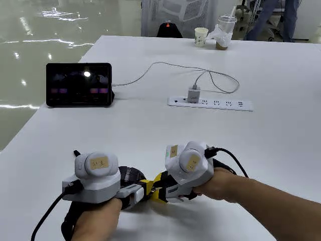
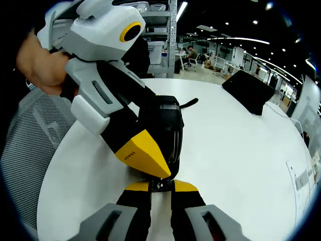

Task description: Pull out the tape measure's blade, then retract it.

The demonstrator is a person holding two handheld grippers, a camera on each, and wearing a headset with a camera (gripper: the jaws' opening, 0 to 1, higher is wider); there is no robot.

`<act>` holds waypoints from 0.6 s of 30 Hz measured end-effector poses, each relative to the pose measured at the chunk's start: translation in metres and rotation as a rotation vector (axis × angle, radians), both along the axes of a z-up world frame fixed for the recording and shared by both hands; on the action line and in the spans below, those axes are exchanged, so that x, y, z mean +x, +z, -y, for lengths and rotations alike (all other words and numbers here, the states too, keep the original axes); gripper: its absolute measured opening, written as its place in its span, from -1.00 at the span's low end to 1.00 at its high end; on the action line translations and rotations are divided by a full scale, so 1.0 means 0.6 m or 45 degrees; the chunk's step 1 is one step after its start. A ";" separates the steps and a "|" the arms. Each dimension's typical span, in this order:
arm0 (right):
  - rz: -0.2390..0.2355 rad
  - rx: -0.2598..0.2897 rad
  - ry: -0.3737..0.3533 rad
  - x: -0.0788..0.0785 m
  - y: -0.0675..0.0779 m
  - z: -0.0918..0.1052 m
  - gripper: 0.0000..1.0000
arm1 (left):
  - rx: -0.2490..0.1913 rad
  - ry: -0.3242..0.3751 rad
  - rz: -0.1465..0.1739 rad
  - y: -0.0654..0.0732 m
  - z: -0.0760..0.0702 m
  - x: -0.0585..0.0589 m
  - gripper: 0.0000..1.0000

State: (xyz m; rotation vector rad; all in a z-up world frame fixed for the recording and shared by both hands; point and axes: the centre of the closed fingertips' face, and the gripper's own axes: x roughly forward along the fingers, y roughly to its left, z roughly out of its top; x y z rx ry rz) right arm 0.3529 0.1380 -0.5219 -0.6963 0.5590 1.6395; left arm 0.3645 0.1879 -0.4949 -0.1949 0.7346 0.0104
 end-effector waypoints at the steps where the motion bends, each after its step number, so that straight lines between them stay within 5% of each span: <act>1: 0.001 0.001 0.001 0.000 0.000 0.000 -0.77 | 0.001 -0.001 0.000 0.000 0.000 0.000 0.17; 18: 0.026 -0.010 0.025 -0.002 0.001 0.000 -0.76 | -0.006 -0.013 -0.017 0.001 0.003 -0.002 0.21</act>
